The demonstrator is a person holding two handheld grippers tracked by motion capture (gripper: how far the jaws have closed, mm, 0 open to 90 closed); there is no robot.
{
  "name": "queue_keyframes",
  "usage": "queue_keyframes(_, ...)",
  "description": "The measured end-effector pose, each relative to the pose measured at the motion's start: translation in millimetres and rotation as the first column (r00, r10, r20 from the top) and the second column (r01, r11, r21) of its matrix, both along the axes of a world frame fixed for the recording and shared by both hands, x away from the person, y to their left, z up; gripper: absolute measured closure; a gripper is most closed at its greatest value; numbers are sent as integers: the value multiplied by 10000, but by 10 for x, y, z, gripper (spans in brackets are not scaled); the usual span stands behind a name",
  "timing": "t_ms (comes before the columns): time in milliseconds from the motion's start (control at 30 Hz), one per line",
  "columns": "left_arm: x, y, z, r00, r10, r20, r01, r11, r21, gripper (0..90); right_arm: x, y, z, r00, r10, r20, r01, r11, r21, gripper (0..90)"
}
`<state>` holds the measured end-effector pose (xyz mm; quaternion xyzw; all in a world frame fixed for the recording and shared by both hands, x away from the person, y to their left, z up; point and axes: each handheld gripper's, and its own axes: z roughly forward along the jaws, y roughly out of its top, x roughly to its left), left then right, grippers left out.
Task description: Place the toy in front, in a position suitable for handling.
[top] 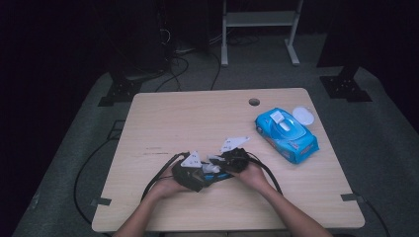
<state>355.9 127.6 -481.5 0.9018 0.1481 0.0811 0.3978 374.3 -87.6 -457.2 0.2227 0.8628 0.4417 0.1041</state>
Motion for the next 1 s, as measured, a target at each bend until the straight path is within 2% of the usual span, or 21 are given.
queue_keyframes(67, 1, 0, -3, 10000, 4, -24, -4, 10000, -41, 238, 18, -135, 10, 9994, -308, 130, 311, 9994, -177, 833)
queue_keyframes(133, 1, -1, -3, 10000, 2, -30, -3, 10000, -41, 238, 40, -289, -8, 9970, -679, 378, 704, 9951, -700, 833)
queue_keyframes(233, 7, -2, -7, 10000, -6, -65, 5, 10000, -89, 238, 73, -436, -43, 9946, -1003, -280, 1001, 9949, -81, 833)
queue_keyframes(300, 7, 0, -7, 10000, -15, -71, 14, 10000, -94, 238, 49, -386, -38, 9954, -959, -71, 957, 9952, -218, 834)
queue_keyframes(400, 6, 16, -1, 10000, -37, -54, 37, 10000, -12, 238, 22, -286, -22, 9978, -656, 71, 657, 9977, -148, 835)
queue_keyframes(467, 6, 18, -2, 10000, -38, -51, 38, 10000, -20, 238, 30, -308, -26, 9980, -635, 5, 635, 9979, -131, 834)
queue_keyframes(533, 8, 16, -4, 10000, -27, -66, 26, 10000, -30, 238, 41, -402, -54, 9968, -799, 69, 800, 9966, -211, 832)
queue_keyframes(567, 9, 17, -4, 10000, -29, -65, 29, 10000, -35, 238, 47, -477, -71, 9959, -901, -116, 901, 9959, 26, 830)
queue_keyframes(667, 8, 15, -4, 10000, -26, -68, 26, 10000, -36, 238, 30, -696, -125, 9895, -1419, -268, 1419, 9899, 4, 833)
queue_keyframes(700, 9, 14, -4, 10000, -23, -71, 23, 10000, -37, 238, 22, -764, -141, 9848, -1613, -642, 1633, 9862, 271, 834)
queue_keyframes(733, 8, 13, -4, 10000, -16, -74, 15, 10000, -33, 238, 3, -811, -148, 9826, -1718, -707, 1740, 9844, 268, 835)
queue_keyframes(800, 8, 13, -4, 10000, -7, -81, 6, 10000, -30, 238, -57, -841, -138, 9825, -1730, -691, 1745, 9845, 167, 835)
queue_keyframes(867, 8, 13, -4, 10000, -3, -79, 3, 10000, -31, 238, -137, -810, -123, 9880, -1387, -679, 1393, 9902, 52, 835)
queue_keyframes(933, 10, 16, -3, 10000, -9, -67, 9, 10000, -16, 237, -218, -772, -109, 9916, -1223, -416, 1221, 9925, -76, 836)
queue_keyframes(1000, 8, 16, -2, 10000, 10, -69, -10, 10000, -6, 237, -241, -790, -99, 9933, -1082, -407, 1077, 9941, -125, 835)
